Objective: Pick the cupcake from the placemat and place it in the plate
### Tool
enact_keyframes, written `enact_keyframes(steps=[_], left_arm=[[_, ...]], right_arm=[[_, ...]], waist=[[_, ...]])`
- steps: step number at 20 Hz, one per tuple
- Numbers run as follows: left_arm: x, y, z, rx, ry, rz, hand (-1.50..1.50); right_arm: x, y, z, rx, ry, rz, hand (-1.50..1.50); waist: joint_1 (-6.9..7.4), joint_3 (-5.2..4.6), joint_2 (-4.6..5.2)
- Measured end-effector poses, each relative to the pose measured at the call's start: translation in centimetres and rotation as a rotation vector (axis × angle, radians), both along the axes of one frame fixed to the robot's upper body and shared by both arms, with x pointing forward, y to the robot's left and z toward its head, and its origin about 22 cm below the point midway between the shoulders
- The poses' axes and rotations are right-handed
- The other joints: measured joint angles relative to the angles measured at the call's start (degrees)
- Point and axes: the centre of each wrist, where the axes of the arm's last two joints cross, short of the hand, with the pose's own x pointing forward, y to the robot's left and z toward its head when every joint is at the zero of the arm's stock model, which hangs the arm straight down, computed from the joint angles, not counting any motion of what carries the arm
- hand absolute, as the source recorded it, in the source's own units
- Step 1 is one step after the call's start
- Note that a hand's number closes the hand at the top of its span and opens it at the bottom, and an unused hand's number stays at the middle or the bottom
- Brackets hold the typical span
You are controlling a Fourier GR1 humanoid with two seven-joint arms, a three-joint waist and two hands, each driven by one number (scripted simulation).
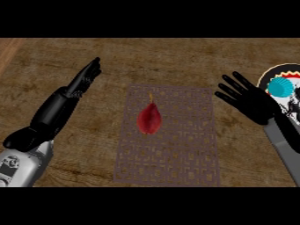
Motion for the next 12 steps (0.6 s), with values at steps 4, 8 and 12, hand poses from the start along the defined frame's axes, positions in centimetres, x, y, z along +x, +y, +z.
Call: enact_keyframes(steps=[4,8,12], left_arm=[[0.15,-0.15,0.27,0.000,-0.005,-0.006,0.00],[0.24,-0.21,0.44,0.001,-0.009,-0.012,0.00],[0.37,-0.30,0.63,-0.001,-0.012,-0.015,0.00]], right_arm=[[0.02,-0.27,-0.40,-0.029,0.018,0.036,-1.50],[0.23,-0.42,-0.58,-0.031,0.028,0.056,-1.50],[0.58,0.07,-0.57,-0.014,0.021,0.085,-1.50]], waist=[[0.41,0.02,0.14],[0.86,0.05,0.26],[0.95,0.05,0.18]])
